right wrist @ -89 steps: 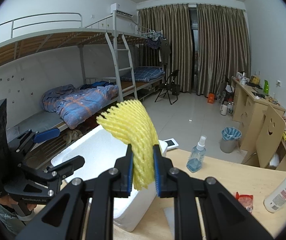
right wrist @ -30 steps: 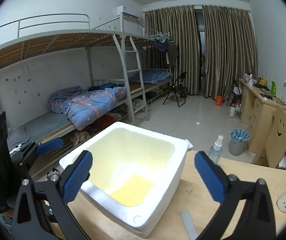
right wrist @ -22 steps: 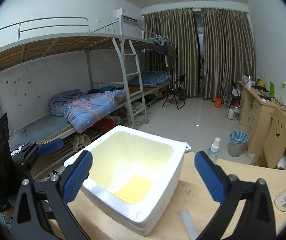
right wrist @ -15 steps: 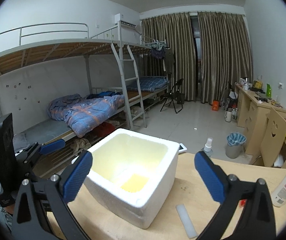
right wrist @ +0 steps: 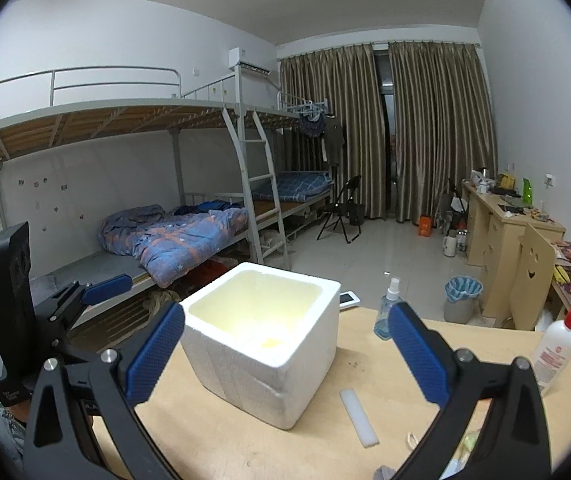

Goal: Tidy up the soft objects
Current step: 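Move both open grippers away from the box back over the table, then lower the left gripper onto the grey sock and close it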

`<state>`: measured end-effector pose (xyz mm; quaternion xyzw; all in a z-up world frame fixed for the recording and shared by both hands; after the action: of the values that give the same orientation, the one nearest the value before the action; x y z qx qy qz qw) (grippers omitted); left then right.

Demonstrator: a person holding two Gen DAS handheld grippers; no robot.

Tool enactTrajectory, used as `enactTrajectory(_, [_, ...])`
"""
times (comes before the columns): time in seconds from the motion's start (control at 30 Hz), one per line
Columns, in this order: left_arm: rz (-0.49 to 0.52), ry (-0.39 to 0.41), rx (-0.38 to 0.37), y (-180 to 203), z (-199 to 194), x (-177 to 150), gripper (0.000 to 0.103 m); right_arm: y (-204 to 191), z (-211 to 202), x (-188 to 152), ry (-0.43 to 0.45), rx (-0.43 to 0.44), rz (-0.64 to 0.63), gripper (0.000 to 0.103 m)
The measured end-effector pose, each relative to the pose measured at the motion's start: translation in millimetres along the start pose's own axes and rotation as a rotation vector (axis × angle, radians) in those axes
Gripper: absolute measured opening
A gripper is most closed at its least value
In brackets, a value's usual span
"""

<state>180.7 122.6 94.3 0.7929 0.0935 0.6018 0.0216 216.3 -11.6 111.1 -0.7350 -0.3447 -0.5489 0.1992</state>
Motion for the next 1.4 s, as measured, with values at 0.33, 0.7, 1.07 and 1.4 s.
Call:
enactTrajectory(0.33, [-0.002,0.021,-0.046,26,-41,-14,0.103,0,-40,-14,0.035,-0.027,0.019,0.103])
enactTrajectory(0.7, [-0.028,0.051,-0.114,44,-74,-43,0.103,-7,-75,-40,0.068,-0.066,0.007,0.103])
enactTrajectory(1.07, [-0.061,0.018,-0.152,47,-72,-72,0.103,-6,-89,-78,0.070,-0.122,0.033,0.103])
enactTrajectory(1.4, [-0.078,-0.026,-0.172,54,-53,-104,0.103,9,-92,-115,0.031,-0.200,0.066,0.103])
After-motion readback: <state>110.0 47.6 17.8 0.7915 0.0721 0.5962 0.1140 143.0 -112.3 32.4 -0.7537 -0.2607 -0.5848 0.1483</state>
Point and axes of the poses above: each gripper's, at about its wrist camera, not at the fingertips, and z roughly the way its jaws point, y to its right, x to its top, the point moved 4 cm from there along z, roughly the way its jaws point, and after that the axes turned 9 degrees about -z, right-handed, at the moved point
